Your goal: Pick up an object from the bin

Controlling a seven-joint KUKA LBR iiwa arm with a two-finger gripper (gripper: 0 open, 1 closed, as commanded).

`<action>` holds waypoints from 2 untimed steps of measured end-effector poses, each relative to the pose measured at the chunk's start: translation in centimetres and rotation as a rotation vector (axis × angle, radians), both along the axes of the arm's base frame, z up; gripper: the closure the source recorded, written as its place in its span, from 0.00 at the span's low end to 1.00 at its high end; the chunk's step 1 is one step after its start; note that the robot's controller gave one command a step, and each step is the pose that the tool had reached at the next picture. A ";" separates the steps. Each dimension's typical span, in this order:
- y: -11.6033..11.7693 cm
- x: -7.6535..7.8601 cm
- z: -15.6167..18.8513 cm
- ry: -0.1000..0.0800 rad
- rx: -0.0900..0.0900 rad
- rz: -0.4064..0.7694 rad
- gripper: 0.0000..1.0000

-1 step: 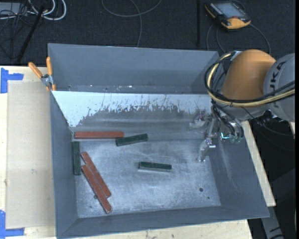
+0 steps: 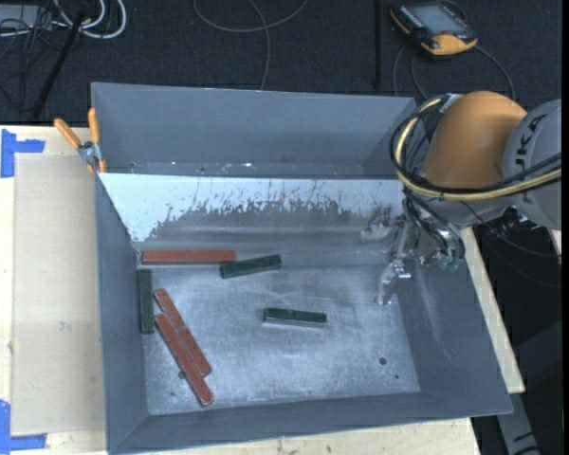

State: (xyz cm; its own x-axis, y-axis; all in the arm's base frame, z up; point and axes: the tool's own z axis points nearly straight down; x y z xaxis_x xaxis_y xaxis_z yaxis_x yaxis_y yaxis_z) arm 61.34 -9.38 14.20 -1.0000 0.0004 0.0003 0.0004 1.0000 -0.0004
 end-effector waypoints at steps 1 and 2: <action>7.4 -3.3 -5.8 -0.002 0.001 -0.051 0.00; 8.8 -2.9 -5.3 0.000 0.002 -0.257 0.00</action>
Offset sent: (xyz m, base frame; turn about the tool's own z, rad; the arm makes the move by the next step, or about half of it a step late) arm -0.0219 0.0723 -0.0209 0.4219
